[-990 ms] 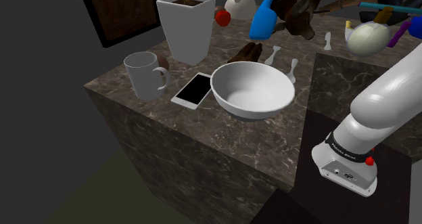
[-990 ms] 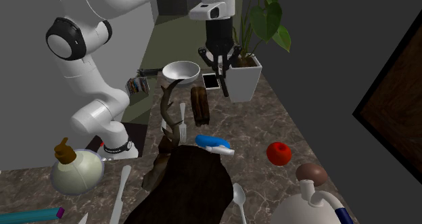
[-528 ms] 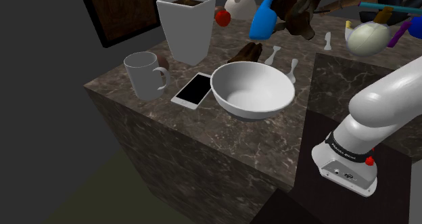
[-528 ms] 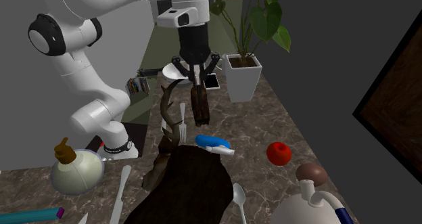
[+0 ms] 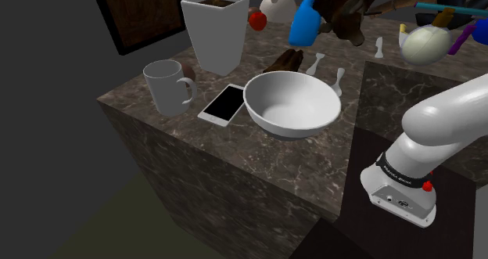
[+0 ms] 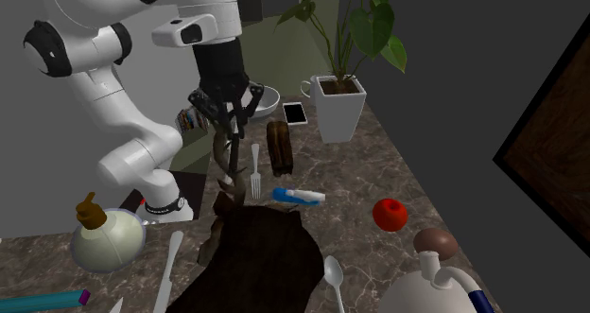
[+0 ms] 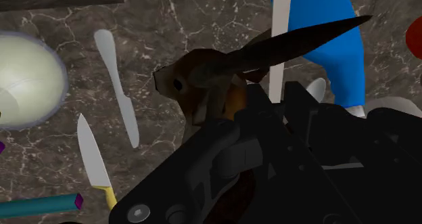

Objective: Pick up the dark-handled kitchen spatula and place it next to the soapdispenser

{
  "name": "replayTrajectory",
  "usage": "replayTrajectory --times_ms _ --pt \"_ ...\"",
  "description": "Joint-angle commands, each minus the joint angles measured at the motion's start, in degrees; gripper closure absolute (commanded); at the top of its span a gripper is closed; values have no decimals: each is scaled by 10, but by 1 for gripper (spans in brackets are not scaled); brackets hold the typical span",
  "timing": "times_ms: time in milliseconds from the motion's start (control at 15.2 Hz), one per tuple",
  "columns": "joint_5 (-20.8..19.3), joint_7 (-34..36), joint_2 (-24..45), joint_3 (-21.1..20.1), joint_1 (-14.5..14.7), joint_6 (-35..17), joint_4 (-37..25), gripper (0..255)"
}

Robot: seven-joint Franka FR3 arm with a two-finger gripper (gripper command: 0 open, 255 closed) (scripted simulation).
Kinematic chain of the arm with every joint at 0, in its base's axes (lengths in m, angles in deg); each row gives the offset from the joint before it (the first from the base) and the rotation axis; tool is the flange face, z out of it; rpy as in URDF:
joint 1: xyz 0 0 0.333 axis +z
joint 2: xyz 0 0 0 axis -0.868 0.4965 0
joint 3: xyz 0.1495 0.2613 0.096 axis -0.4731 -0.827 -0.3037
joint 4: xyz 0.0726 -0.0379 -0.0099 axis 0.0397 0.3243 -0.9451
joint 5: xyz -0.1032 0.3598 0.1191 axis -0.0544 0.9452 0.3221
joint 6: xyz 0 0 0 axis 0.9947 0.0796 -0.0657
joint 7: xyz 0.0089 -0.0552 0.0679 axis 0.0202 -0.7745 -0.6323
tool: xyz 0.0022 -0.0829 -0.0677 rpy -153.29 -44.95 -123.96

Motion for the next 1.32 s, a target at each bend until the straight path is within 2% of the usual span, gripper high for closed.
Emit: replayTrajectory --times_ms 0,198,396,858,1254 --pt "-7 -30 -5 25 -9 3 15 255" --pt "-15 -74 -21 54 -25 2 29 255" --pt "-18 -123 -32 73 -57 -1 38 255" --pt "-42 -223 -34 153 -80 -6 35 255" --pt "-58 -311 -12 225 -97 -12 8 255"
